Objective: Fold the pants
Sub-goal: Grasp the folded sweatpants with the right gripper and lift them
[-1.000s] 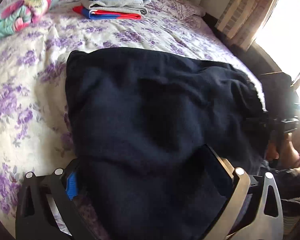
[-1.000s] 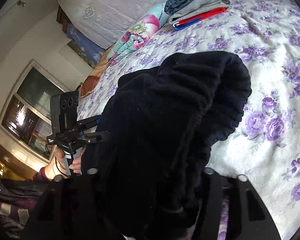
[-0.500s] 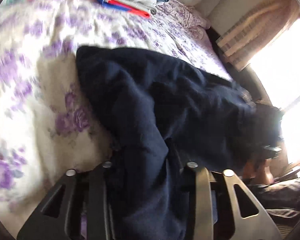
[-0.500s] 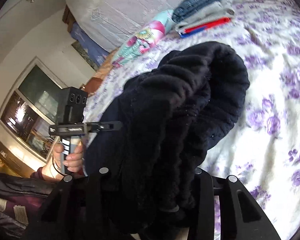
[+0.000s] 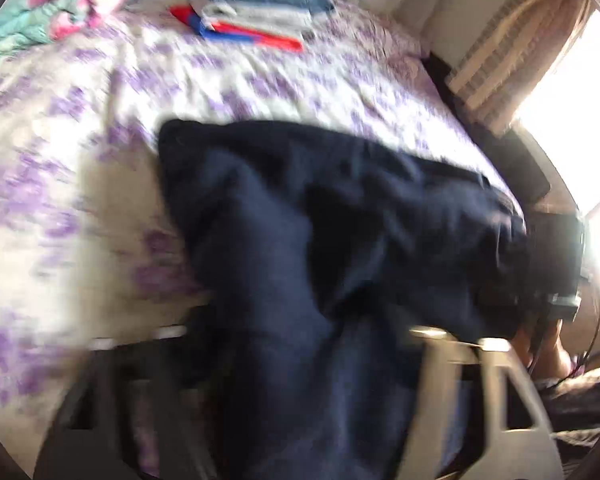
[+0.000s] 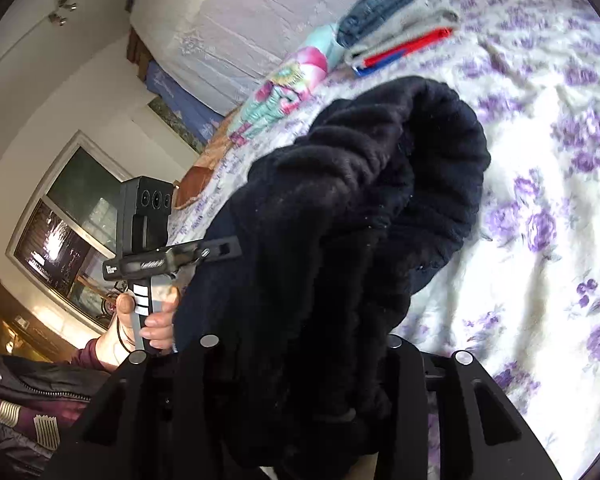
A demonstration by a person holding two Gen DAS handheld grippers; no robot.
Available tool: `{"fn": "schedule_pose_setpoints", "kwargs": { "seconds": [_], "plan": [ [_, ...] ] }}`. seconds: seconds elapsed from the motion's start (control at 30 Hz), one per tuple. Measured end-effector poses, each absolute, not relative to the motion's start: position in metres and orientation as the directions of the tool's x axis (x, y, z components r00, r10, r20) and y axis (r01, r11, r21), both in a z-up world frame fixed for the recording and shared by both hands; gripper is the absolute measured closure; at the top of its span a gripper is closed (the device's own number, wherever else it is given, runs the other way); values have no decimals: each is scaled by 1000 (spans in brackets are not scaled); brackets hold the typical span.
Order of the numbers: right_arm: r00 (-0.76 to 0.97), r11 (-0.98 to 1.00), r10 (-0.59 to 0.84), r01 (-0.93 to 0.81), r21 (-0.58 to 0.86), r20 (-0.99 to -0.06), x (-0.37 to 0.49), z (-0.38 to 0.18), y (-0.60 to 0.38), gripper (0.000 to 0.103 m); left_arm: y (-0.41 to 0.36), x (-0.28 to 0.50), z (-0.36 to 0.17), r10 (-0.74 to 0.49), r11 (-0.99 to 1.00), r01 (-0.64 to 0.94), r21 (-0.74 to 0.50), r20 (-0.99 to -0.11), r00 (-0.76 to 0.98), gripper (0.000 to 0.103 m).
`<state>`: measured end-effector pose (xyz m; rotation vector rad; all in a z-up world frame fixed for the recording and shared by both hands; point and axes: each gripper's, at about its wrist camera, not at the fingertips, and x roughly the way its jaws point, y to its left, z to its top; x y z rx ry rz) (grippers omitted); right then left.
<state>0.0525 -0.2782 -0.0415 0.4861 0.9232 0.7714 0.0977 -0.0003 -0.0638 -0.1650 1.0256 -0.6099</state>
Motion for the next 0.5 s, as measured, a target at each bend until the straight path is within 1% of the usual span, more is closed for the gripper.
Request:
{"fn": "schedule_pose_setpoints", "kwargs": {
  "seconds": [0.03, 0.07, 0.13, 0.17, 0.2, 0.3, 0.33, 0.43, 0.5],
  "plan": [
    [378, 626, 777, -385, 678, -503, 50, -36, -279, 65, 6, 97, -59, -552, 825, 379, -420, -746, 373, 73],
    [376, 607, 791, -386, 695, -482, 48, -30, -280, 65, 14, 96, -53, -585, 807, 345, -479, -723, 366, 74],
    [371, 582, 811, -421, 696, -453, 45, -12, -278, 65, 16, 89, -44, -590, 806, 326, -494, -717, 372, 77],
    [369, 573, 818, -443, 690, -442, 43, -2, -276, 65, 12, 86, -41, -606, 794, 342, -503, -707, 364, 86],
    [364, 557, 829, -471, 684, -424, 40, 11, -273, 65, 9, 81, -36, -637, 768, 365, -527, -691, 342, 86],
    [355, 522, 852, -530, 669, -384, 35, 39, -273, 66, -9, 63, -17, -620, 774, 433, -462, -692, 370, 86],
    [361, 532, 847, -543, 650, -391, 33, 45, -273, 66, -11, 62, -16, -618, 776, 436, -456, -691, 376, 86],
    [386, 605, 796, -497, 622, -466, 39, 40, -282, 66, -11, 75, -35, -625, 774, 389, -500, -699, 346, 84],
    [388, 660, 751, -409, 630, -534, 41, 16, -298, 66, -17, 83, -58, -598, 791, 385, -475, -732, 327, 80]
  ]
}}
